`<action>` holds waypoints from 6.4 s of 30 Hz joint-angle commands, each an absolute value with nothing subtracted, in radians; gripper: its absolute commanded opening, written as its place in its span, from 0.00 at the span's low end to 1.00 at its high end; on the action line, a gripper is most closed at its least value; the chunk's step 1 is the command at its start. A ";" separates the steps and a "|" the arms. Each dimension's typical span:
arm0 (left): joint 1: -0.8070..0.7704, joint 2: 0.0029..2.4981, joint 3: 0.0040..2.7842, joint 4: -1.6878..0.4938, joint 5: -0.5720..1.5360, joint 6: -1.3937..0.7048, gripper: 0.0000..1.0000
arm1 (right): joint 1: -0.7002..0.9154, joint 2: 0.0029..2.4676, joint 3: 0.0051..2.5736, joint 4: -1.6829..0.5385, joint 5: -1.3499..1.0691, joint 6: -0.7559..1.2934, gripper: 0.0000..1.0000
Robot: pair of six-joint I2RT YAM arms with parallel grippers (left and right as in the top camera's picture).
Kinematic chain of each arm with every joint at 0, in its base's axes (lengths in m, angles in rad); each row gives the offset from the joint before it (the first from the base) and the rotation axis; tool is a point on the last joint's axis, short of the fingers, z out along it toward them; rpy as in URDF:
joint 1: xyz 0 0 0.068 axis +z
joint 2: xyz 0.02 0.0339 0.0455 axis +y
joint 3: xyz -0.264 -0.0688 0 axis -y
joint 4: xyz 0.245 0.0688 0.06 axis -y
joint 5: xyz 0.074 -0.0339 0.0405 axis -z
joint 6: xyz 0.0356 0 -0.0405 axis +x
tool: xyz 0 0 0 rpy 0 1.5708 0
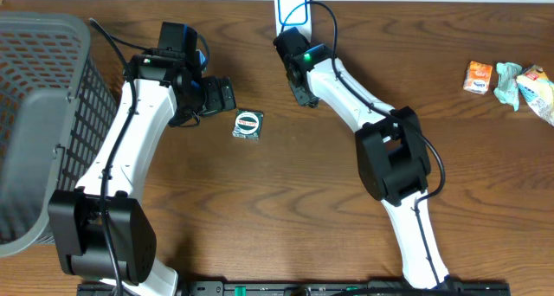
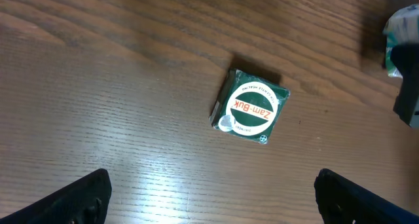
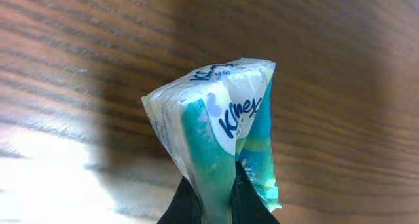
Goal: Scan the item barcode
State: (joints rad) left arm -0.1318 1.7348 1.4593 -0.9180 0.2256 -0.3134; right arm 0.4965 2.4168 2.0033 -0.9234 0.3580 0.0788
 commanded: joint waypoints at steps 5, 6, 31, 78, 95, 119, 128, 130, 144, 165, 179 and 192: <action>-0.129 1.738 1.472 -0.923 0.216 -0.304 0.98 | 0.408 2.298 1.996 -0.965 -0.181 0.107 0.01; -0.129 1.738 1.472 -0.923 0.216 -0.304 0.98 | 0.398 2.298 1.996 -0.969 -0.224 0.107 0.01; -0.129 1.738 1.472 -0.923 0.216 -0.304 0.98 | 0.019 2.352 1.736 -0.939 -0.718 0.204 0.39; -0.129 1.738 1.472 -0.923 0.216 -0.304 0.98 | 0.038 2.345 1.859 -0.947 -1.562 -0.235 0.01; -0.129 1.738 1.472 -0.923 0.216 -0.304 0.98 | 0.072 2.345 1.859 -0.292 -1.562 0.273 0.01; -0.129 1.738 1.472 -0.923 0.216 -0.304 0.98 | 0.130 2.345 1.854 -0.281 -1.553 0.238 0.01; -0.129 1.738 1.472 -0.923 0.216 -0.303 0.98 | 0.139 2.345 1.853 -0.281 -1.546 0.238 0.01; -0.129 1.738 1.472 -0.923 0.216 -0.304 0.97 | 0.139 2.345 1.853 -0.281 -1.542 0.238 0.01; -0.129 1.738 1.472 -0.923 0.216 -0.303 0.98 | 0.173 2.317 1.888 -0.659 -0.752 0.059 0.01; -0.129 1.738 1.472 -0.923 0.216 -0.304 0.98 | 0.340 2.310 2.050 -0.385 0.244 -0.544 0.01; -0.129 1.738 1.472 -0.923 0.216 -0.304 0.98 | 0.363 2.401 2.049 -0.031 0.125 -0.898 0.01; -0.129 1.738 1.472 -0.923 0.216 -0.303 0.98 | 0.429 2.442 2.050 0.037 0.222 -0.887 0.01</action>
State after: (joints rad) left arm -0.1318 1.7348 1.4593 -0.9184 0.2256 -0.3130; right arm 0.4232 2.4454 2.0354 0.0242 0.1593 -0.9012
